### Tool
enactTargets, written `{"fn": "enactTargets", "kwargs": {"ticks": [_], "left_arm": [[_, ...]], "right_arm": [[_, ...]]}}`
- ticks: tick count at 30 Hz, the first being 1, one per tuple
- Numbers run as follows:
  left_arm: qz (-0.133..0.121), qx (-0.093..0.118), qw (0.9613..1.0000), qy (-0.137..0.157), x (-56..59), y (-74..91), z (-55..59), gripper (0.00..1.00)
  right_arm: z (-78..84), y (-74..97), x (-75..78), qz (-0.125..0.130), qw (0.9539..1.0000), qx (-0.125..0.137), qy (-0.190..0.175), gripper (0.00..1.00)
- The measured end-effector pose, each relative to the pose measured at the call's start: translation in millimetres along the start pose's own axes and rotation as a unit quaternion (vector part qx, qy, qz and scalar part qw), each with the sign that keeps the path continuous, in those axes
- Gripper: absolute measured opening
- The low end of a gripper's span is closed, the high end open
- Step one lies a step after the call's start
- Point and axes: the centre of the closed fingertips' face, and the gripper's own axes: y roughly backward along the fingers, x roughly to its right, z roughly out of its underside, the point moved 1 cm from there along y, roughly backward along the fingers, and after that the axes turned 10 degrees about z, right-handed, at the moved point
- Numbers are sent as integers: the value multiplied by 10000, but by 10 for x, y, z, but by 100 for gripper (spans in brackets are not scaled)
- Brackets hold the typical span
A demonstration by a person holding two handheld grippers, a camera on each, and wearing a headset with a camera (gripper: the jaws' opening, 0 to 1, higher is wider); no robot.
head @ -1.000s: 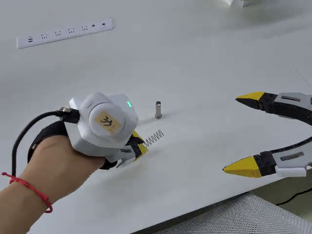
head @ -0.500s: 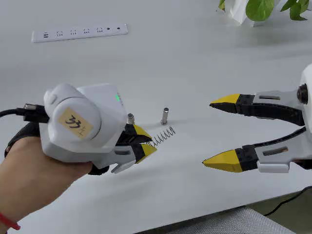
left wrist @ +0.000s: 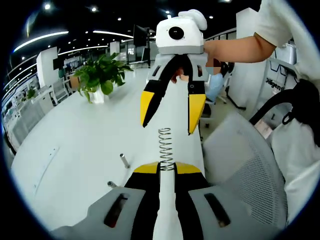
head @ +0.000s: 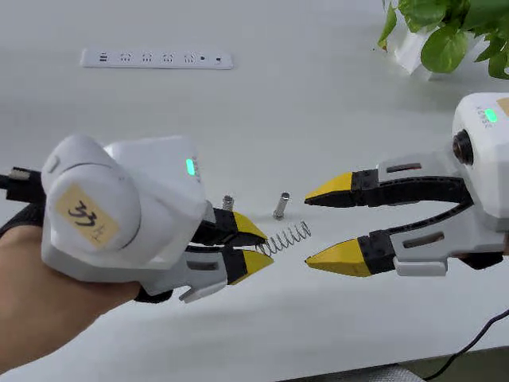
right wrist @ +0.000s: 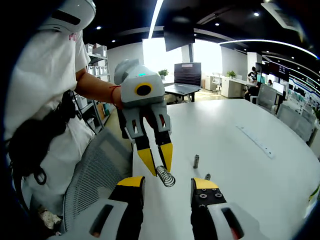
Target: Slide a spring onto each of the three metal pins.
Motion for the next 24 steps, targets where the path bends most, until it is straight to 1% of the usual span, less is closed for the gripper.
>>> {"fn": "enactTargets", "kwargs": {"ticks": [2,7,12,14,16,19,24], "left_arm": [[22,39,10000,-21,16,9,-19,6],[32,163,9998,-81,46,43,-70,6],[25,281,9996,-28,56,76,-95,6],[7,283,9996,-51,54,83,-90,6],[16,300,9995,-38,62,86,-88,6],[33,327,9994,-51,79,85,-90,6],[46,354,9993,-68,97,78,-78,6]], "right_arm": [[-29,8,-27,-120,9999,-37,29,29],[-83,0,-72,-277,9995,-93,138,20],[-98,-12,-88,-351,9991,-137,189,15],[-99,-18,-94,-364,9990,-155,208,14],[-101,-21,-100,-392,9988,-174,242,10],[-104,-24,-87,-380,9987,-192,285,7],[-90,-31,-90,-427,9982,-262,327,6]]}}
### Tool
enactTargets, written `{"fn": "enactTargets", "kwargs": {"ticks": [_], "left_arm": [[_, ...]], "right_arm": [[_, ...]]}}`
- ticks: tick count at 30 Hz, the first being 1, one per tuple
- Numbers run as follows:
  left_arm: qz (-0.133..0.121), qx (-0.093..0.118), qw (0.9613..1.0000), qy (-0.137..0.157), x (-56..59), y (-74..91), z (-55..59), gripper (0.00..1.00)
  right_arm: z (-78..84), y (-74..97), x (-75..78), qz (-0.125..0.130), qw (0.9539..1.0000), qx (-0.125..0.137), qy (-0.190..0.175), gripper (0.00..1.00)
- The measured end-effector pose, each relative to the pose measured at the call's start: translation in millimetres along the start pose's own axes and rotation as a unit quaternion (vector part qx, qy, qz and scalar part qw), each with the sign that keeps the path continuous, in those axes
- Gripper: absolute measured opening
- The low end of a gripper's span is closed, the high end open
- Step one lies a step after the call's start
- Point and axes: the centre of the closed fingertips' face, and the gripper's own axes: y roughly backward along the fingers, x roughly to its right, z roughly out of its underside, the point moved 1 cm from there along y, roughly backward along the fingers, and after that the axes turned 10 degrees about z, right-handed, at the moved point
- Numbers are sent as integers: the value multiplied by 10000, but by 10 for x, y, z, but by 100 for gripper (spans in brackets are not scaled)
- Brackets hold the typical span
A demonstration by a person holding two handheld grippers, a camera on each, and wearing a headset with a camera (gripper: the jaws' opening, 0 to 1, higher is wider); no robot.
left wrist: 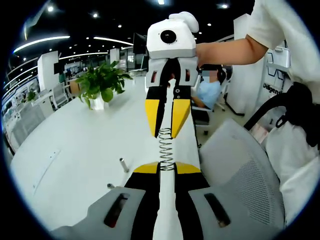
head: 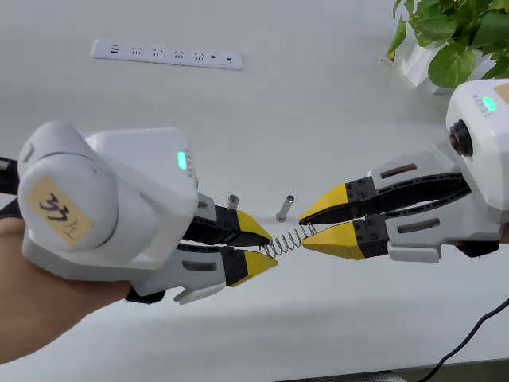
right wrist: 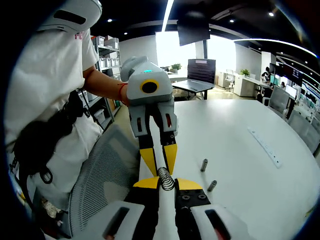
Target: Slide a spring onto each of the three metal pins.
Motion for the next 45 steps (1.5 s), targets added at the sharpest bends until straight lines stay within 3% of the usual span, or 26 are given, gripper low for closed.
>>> {"fn": "enactTargets", "kwargs": {"ticks": [17,45], "left_arm": [[88,77,9999,54,29,-24,2,6],[86,199,9998,51,40,-47,14,6]], "right_arm": [[-105,-27,-79,-27,9991,-271,338,6],[-172,-42,-128,-19,9888,-840,1236,6]]}}
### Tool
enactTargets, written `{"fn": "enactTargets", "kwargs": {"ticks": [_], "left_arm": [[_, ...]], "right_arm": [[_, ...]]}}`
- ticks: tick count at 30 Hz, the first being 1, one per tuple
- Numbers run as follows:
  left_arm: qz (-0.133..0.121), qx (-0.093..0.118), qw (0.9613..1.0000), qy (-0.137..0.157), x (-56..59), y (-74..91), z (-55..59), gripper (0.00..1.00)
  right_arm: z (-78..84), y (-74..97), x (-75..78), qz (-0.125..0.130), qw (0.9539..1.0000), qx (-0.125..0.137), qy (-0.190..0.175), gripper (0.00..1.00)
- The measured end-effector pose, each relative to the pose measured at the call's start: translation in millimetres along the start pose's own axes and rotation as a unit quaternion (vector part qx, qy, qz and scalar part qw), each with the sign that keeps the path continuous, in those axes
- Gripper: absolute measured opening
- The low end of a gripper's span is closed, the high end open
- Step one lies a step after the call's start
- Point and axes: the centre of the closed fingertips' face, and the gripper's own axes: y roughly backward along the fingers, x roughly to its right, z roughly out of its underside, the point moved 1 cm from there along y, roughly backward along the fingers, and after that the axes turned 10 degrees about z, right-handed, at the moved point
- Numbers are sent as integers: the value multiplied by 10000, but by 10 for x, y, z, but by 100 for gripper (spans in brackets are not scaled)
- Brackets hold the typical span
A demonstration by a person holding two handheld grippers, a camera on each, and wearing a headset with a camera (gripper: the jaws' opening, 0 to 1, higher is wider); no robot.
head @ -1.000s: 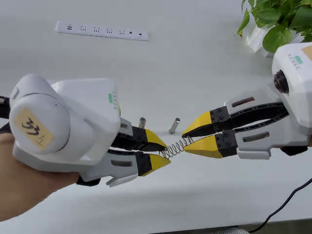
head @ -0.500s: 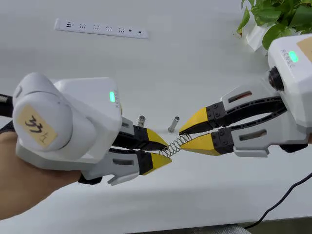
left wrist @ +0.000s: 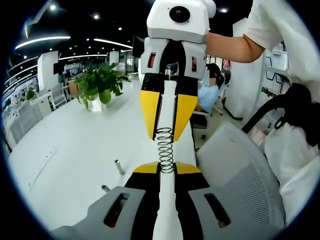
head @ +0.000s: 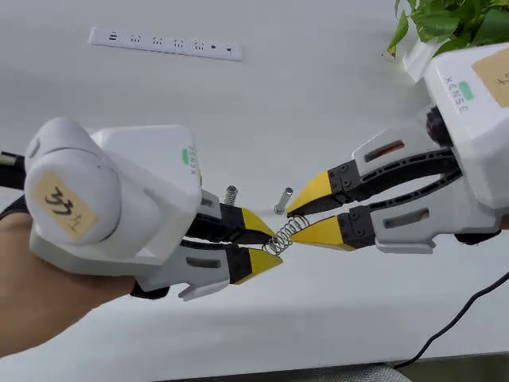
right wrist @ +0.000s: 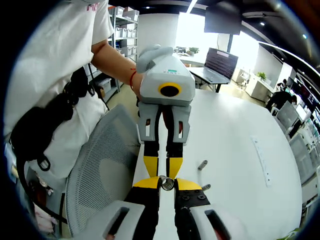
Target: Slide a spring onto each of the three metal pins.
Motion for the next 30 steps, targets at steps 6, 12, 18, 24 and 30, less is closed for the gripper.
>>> {"fn": "enactTargets", "kwargs": {"ticks": [6,12,18,24,30], "left_arm": [[-15,123,9999,23,2,2,3,6],[-26,293,9996,56,2,25,-12,6],[-10,376,9993,33,13,30,-41,6],[-28,390,9992,-17,8,34,-76,6],[-59,428,9991,-26,5,35,-97,6]], "right_arm": [[-4,-6,6,-32,10000,-45,40,6],[-22,-1,25,-38,10000,-14,-9,7],[-57,22,62,-92,9999,8,-134,11],[-68,42,46,-352,9992,-116,-136,12],[-44,27,29,-630,9972,-403,9,14]]}}
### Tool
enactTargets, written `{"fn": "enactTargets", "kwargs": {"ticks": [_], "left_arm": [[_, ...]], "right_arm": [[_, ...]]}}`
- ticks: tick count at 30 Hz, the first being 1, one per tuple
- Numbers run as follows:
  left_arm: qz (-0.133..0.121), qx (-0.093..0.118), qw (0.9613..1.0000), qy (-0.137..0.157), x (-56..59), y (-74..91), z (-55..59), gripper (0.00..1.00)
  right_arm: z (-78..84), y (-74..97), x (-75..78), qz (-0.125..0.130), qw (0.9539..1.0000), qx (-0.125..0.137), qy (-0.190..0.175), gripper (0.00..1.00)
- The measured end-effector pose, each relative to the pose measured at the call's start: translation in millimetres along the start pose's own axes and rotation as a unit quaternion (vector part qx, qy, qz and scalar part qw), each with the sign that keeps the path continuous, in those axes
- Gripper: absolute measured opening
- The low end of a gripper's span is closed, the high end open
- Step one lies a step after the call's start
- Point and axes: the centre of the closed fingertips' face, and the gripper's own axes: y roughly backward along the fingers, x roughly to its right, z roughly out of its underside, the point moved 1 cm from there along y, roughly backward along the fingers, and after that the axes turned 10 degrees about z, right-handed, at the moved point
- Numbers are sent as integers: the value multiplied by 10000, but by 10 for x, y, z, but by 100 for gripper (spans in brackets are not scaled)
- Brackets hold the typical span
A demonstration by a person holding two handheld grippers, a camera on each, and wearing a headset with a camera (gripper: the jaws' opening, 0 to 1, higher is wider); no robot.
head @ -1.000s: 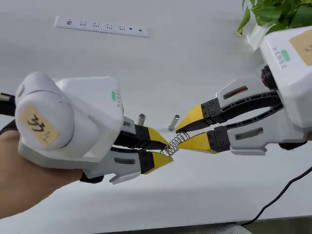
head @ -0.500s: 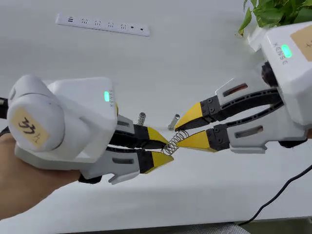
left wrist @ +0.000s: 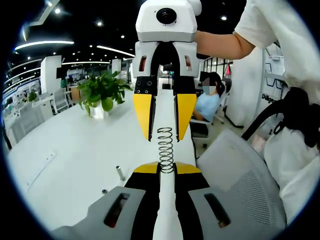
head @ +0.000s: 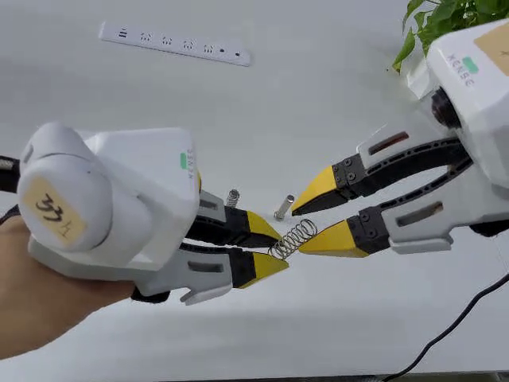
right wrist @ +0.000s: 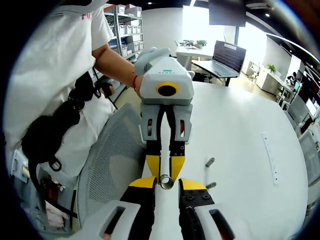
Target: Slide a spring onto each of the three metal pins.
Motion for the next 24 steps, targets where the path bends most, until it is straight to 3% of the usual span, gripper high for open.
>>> {"fn": "enactTargets", "kwargs": {"ticks": [10,24], "left_arm": [[-53,98,9999,-14,-18,21,-37,6],[-82,156,9998,-10,-27,37,-49,6]], "right_arm": [[-7,-78,-11,-231,9990,-236,298,12],[64,-16,-53,-340,9980,-344,398,8]]}}
